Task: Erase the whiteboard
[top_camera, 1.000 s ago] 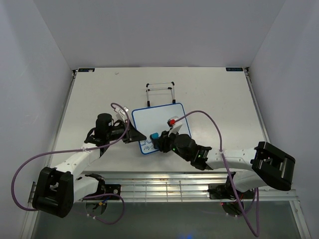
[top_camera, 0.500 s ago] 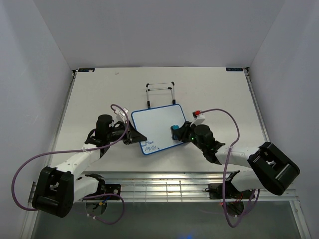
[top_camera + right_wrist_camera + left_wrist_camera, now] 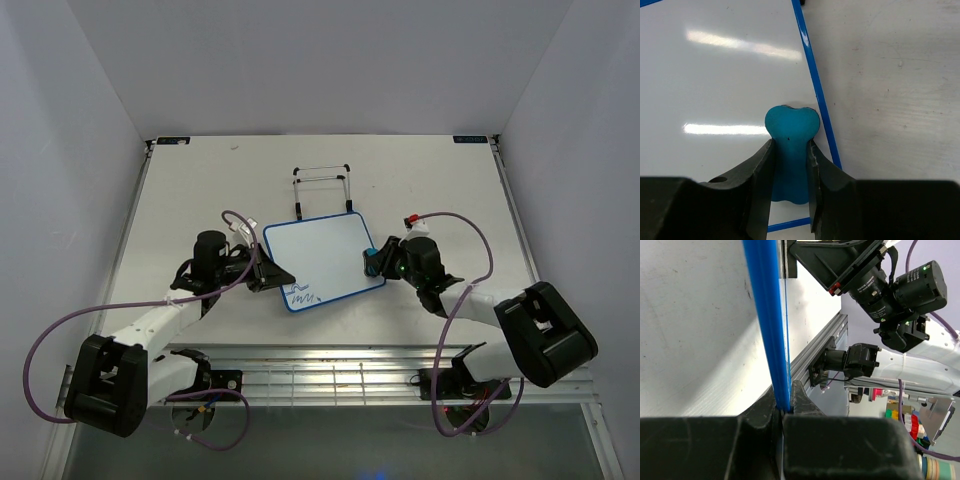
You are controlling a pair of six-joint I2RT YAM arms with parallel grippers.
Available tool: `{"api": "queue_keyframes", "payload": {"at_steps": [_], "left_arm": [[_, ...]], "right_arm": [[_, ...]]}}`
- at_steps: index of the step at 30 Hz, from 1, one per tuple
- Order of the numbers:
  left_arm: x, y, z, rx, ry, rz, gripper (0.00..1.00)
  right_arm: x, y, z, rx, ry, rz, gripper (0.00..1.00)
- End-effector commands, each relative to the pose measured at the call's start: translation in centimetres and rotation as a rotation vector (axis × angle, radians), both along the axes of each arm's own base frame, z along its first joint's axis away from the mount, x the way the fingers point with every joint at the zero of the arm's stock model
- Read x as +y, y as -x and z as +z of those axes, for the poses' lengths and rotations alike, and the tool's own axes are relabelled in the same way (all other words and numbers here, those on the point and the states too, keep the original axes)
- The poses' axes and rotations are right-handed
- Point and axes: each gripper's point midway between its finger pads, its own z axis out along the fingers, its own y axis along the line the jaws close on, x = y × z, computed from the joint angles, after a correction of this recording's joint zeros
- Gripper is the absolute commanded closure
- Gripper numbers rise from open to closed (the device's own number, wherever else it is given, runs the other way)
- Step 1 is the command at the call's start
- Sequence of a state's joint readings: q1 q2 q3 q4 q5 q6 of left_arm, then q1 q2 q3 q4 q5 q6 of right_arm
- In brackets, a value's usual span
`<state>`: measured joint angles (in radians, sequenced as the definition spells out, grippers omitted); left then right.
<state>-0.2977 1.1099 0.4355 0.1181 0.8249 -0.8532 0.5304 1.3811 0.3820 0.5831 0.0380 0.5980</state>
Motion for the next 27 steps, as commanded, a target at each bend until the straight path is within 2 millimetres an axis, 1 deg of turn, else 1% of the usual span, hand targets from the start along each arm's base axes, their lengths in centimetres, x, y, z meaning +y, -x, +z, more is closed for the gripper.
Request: {"api": "queue_keyframes", "payload": {"at_steps": [1, 2, 3, 4, 6, 7, 9, 10, 12, 13, 15, 16, 18, 19, 20, 21, 22, 23, 25, 27], "left_arm": [[-1.1, 2.2, 2.0, -0.108, 0.063, -0.159, 1.00], [-1.1, 2.1, 1.9, -0.109, 0.059, -0.152, 1.00], [-1.1, 2.0, 1.8, -0.114, 0.054, -0.150, 1.00], [-1.1, 1.9, 1.8, -0.114, 0.052, -0.146, 1.00], [-1.0, 1.6, 1.9, -0.124, 0.042, -0.132, 1.00], [-1.0, 1.3, 2.1, -0.135, 0.037, -0.124, 1.00], [-0.9, 0.9, 2.1, -0.139, 0.019, -0.103, 1.00], [-0.9, 0.9, 2.1, -0.140, 0.020, -0.100, 1.00], [-0.8, 0.8, 2.2, -0.140, 0.017, -0.089, 1.00], [-0.8, 0.8, 2.2, -0.136, 0.017, -0.085, 1.00], [-0.7, 0.5, 2.1, -0.138, 0.011, -0.064, 1.00], [-0.7, 0.5, 2.1, -0.134, 0.012, -0.058, 1.00], [-0.7, 0.5, 2.2, -0.133, 0.010, -0.048, 1.00], [-0.7, 0.4, 2.1, -0.130, 0.008, -0.040, 1.00], [-0.8, 0.4, 2.1, -0.126, 0.009, -0.038, 1.00], [-0.8, 0.5, 2.2, -0.126, 0.010, -0.034, 1.00], [-0.8, 0.4, 2.2, -0.126, 0.008, -0.028, 1.00], [-0.7, 0.4, 2.2, -0.124, 0.008, -0.021, 1.00], [-0.6, 0.3, 2.2, -0.124, 0.005, 0.000, 1.00], [-0.5, 0.2, 2.2, -0.121, 0.006, 0.016, 1.00]], "right_arm": [[-1.9, 5.8, -5.7, 0.200, 0.172, 0.130, 0.92], [-0.7, 5.4, -4.0, 0.132, 0.126, 0.172, 0.92], [0.3, 5.6, -3.2, 0.094, 0.118, 0.228, 0.92], [2.1, 6.5, -2.1, 0.053, 0.108, 0.305, 0.92], [3.9, 7.2, -0.9, -0.001, 0.132, 0.369, 0.92], [5.7, 7.6, 0.4, -0.050, 0.144, 0.404, 0.92], [7.4, 8.5, 1.5, -0.080, 0.136, 0.444, 0.92], [8.7, 9.0, 2.5, -0.118, 0.140, 0.452, 0.92], [10.1, 9.6, 3.3, -0.142, 0.136, 0.465, 0.92], [11.5, 10.7, 3.9, -0.156, 0.124, 0.500, 0.92], [12.7, 11.2, 4.6, -0.165, 0.113, 0.501, 0.92], [14.1, 12.1, 5.2, -0.174, 0.105, 0.525, 0.92], [15.2, 12.6, 5.6, -0.165, 0.093, 0.521, 0.92], [15.9, 13.1, 5.4, -0.153, 0.101, 0.523, 0.92], [16.6, 13.4, 6.0, -0.151, 0.090, 0.526, 0.92], [17.1, 13.7, 6.1, -0.141, 0.086, 0.526, 0.92], [17.6, 14.1, 5.7, -0.134, 0.108, 0.522, 0.92], [17.9, 14.3, 5.8, -0.129, 0.125, 0.523, 0.92], [17.9, 14.5, 5.0, -0.102, 0.160, 0.500, 0.92], [17.3, 14.4, 4.5, -0.082, 0.183, 0.473, 0.92]]}}
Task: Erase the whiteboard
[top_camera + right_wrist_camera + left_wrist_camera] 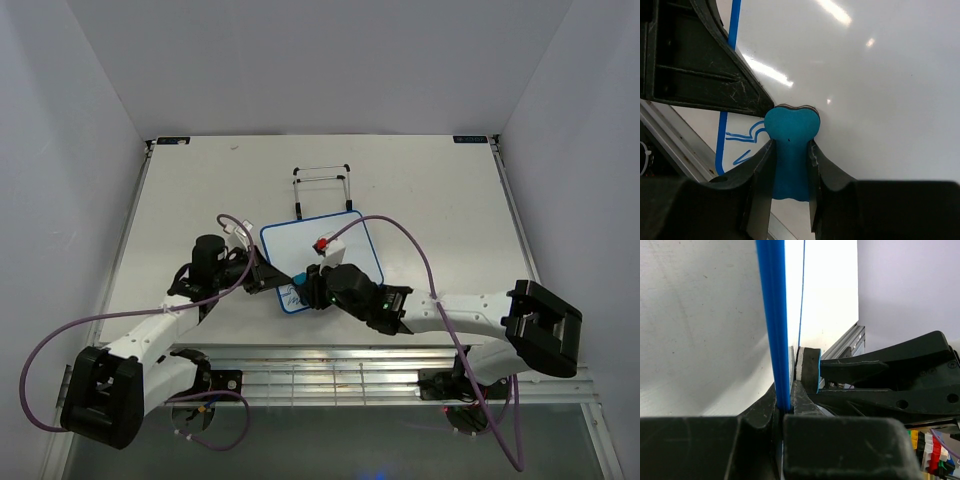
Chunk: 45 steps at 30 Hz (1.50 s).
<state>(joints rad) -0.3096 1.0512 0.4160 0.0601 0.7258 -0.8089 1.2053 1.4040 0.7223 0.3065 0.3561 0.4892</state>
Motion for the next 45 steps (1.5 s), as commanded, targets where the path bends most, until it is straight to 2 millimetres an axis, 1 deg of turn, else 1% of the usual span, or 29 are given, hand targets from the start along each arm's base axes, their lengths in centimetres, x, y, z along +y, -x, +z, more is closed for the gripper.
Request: {"api": "queue_keyframes", "payload": {"at_steps": [1, 4, 6, 9, 10, 12, 13, 16, 21, 23, 26, 30, 31, 33, 35, 37, 40, 41, 42, 44, 45], "left_arm": [[-1.2, 0.4, 3.1, -0.086, 0.072, -0.038, 1.00], [-1.1, 0.2, 3.0, -0.080, 0.069, -0.017, 1.00], [-1.1, 0.2, 2.8, -0.074, 0.068, -0.015, 1.00], [-1.3, 0.0, 2.9, -0.073, 0.066, -0.006, 1.00], [-1.4, 0.1, 2.8, -0.067, 0.066, -0.008, 1.00], [-1.4, 0.0, 3.0, -0.071, 0.067, -0.003, 1.00], [-1.4, -0.1, 2.9, -0.071, 0.065, 0.001, 1.00], [-1.3, -0.1, 2.7, -0.067, 0.062, 0.009, 1.00], [-1.2, -0.2, 2.4, -0.053, 0.059, 0.024, 1.00], [-1.1, -0.3, 2.3, -0.054, 0.056, 0.031, 1.00], [-1.1, -0.3, 2.2, -0.049, 0.055, 0.035, 1.00], [-1.1, -0.2, 2.0, -0.042, 0.053, 0.035, 1.00], [-1.1, -0.2, 1.9, -0.039, 0.052, 0.035, 1.00], [-1.1, -0.2, 1.9, -0.041, 0.053, 0.035, 1.00], [-1.0, -0.1, 1.8, -0.038, 0.052, 0.034, 1.00], [-1.0, 0.0, 1.8, -0.041, 0.054, 0.031, 1.00], [-1.0, 0.1, 1.8, -0.044, 0.053, 0.031, 1.00], [-1.0, 0.2, 1.8, -0.044, 0.051, 0.029, 1.00], [-1.0, 0.2, 1.8, -0.045, 0.052, 0.029, 1.00], [-1.0, 0.2, 1.9, -0.048, 0.054, 0.029, 1.00], [-0.9, 0.2, 1.9, -0.048, 0.053, 0.031, 1.00]], "right_arm": [[0.1, 2.6, -3.0, 0.106, 0.084, 0.017, 0.92], [-0.4, 2.8, -3.4, 0.106, 0.111, -0.001, 0.92], [-0.3, 3.0, -3.6, 0.104, 0.121, 0.003, 0.92], [0.6, 3.7, -3.4, 0.098, 0.123, 0.029, 0.92], [1.2, 4.2, -3.4, 0.097, 0.127, 0.041, 0.92], [1.6, 4.6, -3.5, 0.095, 0.137, 0.049, 0.92], [1.7, 4.9, -3.9, 0.098, 0.154, 0.056, 0.92], [2.0, 5.3, -4.1, 0.103, 0.159, 0.061, 0.92], [2.7, 6.0, -3.4, 0.096, 0.143, 0.087, 0.92], [2.9, 6.2, -3.4, 0.095, 0.148, 0.091, 0.92], [2.8, 6.6, -3.9, 0.105, 0.158, 0.096, 0.92], [2.2, 6.9, -4.6, 0.115, 0.174, 0.098, 0.92], [1.8, 6.9, -5.0, 0.118, 0.186, 0.095, 0.92], [1.4, 7.0, -5.1, 0.122, 0.190, 0.089, 0.92], [0.5, 7.0, -5.8, 0.128, 0.206, 0.078, 0.92], [-0.1, 6.7, -6.0, 0.122, 0.209, 0.057, 0.92], [-1.6, 6.1, -6.9, 0.134, 0.229, 0.022, 0.92], [-2.3, 5.9, -7.7, 0.141, 0.245, 0.010, 0.92], [-2.7, 5.5, -7.9, 0.147, 0.248, -0.006, 0.92], [-3.1, 5.3, -8.2, 0.150, 0.258, -0.014, 0.92], [-2.8, 5.2, -7.8, 0.147, 0.254, -0.012, 0.92]]}}
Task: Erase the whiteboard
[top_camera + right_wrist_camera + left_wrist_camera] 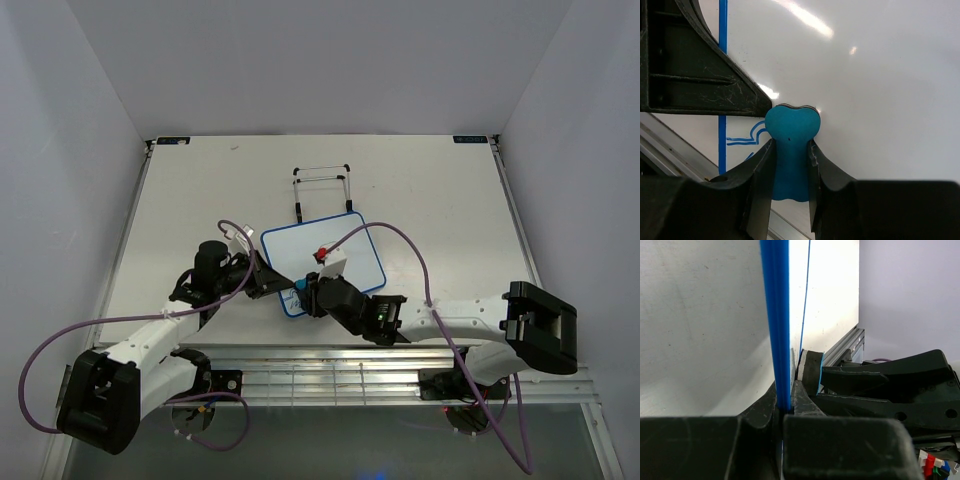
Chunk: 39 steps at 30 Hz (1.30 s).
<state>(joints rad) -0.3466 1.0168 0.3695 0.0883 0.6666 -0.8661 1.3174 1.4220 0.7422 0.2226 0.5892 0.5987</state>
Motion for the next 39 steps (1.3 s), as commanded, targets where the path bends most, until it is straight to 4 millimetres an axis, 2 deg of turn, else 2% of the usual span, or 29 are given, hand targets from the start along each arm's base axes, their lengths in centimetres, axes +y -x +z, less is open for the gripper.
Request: {"api": "queue_keyframes", "payload": {"at_steps": [1, 5, 11, 15, 17, 20, 23, 27, 39], "left_arm": [[-0.7, -0.5, 2.5, -0.073, 0.048, 0.001, 1.00], [-0.5, -0.8, 2.6, -0.075, 0.044, 0.027, 1.00], [-0.3, -0.9, 2.4, -0.072, 0.036, 0.041, 1.00], [-0.3, -0.9, 2.2, -0.068, 0.035, 0.043, 1.00], [-0.3, -0.9, 2.2, -0.069, 0.034, 0.043, 1.00], [-0.3, -1.0, 2.3, -0.072, 0.035, 0.043, 1.00], [-0.2, -1.2, 2.1, -0.067, 0.030, 0.055, 1.00], [-0.2, -1.3, 2.2, -0.064, 0.031, 0.065, 1.00], [-0.2, -1.4, 2.1, -0.057, 0.030, 0.069, 1.00]], "right_arm": [[-2.0, 4.1, -6.7, 0.169, 0.204, 0.133, 0.92], [-1.6, 4.2, -6.7, 0.169, 0.235, 0.128, 0.92], [-5.4, 2.2, -8.9, 0.198, 0.277, 0.020, 0.92], [-6.6, 1.3, -9.0, 0.199, 0.286, -0.015, 0.92], [-6.6, 1.0, -9.0, 0.196, 0.287, -0.021, 0.92], [-5.7, 1.1, -8.5, 0.197, 0.279, 0.004, 0.92], [-4.5, 2.4, -8.3, 0.186, 0.307, 0.058, 0.92], [-1.9, 3.3, -6.6, 0.153, 0.268, 0.101, 0.92], [3.2, 6.2, -3.8, 0.113, 0.192, 0.235, 0.92]]}}
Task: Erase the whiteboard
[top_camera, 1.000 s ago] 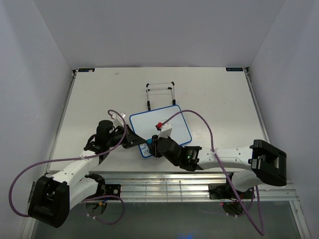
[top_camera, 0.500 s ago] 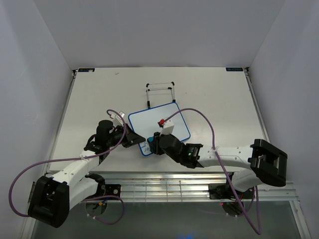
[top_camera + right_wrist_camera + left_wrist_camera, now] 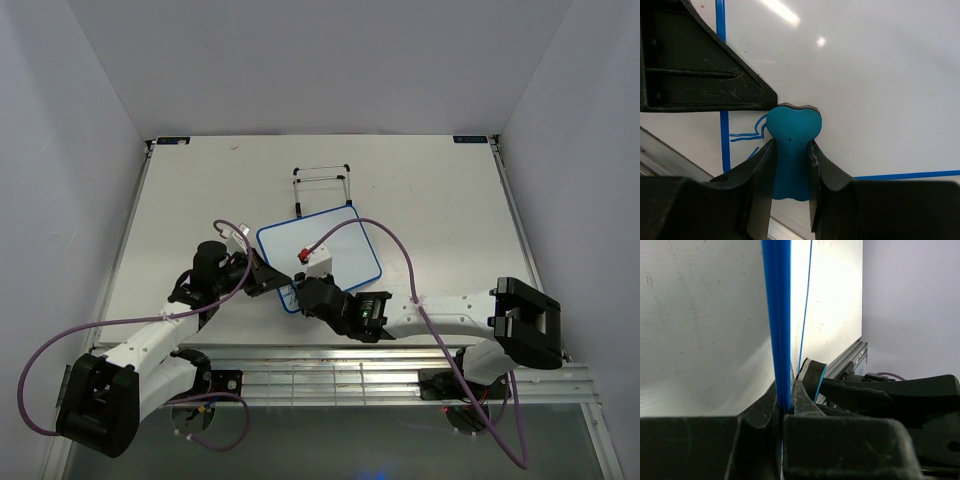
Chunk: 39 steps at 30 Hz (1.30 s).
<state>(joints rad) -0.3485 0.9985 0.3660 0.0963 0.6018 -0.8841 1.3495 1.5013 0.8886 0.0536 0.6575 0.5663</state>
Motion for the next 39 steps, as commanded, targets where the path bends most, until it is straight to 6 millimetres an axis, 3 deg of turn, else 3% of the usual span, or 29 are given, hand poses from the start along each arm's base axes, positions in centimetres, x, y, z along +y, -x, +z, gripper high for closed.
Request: {"api": "queue_keyframes", "payload": {"at_steps": [1, 9, 22, 30, 34, 35, 37, 38, 39], "left_arm": [[-0.6, -0.5, 2.0, -0.041, 0.043, 0.006, 1.00], [-0.6, -0.5, 2.0, -0.038, 0.046, 0.009, 1.00], [-0.7, -0.4, 1.9, -0.030, 0.048, 0.002, 1.00], [-0.7, -0.4, 2.0, -0.031, 0.051, 0.000, 1.00], [-0.6, -0.3, 1.6, -0.029, 0.041, 0.008, 1.00], [-0.5, -0.3, 1.4, -0.023, 0.036, 0.009, 1.00], [-0.5, -0.4, 1.2, -0.021, 0.031, 0.008, 1.00], [-0.5, -0.4, 1.0, -0.020, 0.028, 0.009, 1.00], [-0.5, -0.3, 0.9, -0.024, 0.023, 0.006, 1.00]], "right_arm": [[2.5, 6.4, -3.8, 0.156, 0.061, 0.242, 0.92], [6.0, 8.7, -2.0, 0.143, -0.013, 0.379, 0.92], [7.3, 11.4, -1.2, 0.134, -0.060, 0.536, 0.92], [5.5, 9.3, -2.3, 0.097, 0.000, 0.434, 0.92], [4.4, 9.3, -1.4, 0.089, -0.023, 0.430, 0.92], [4.1, 9.4, -0.3, 0.082, -0.048, 0.430, 0.92], [2.9, 9.3, -0.4, 0.086, -0.053, 0.411, 0.92], [2.2, 8.8, 0.9, 0.068, -0.080, 0.386, 0.92], [0.8, 8.6, 0.0, 0.074, -0.048, 0.364, 0.92]]}}
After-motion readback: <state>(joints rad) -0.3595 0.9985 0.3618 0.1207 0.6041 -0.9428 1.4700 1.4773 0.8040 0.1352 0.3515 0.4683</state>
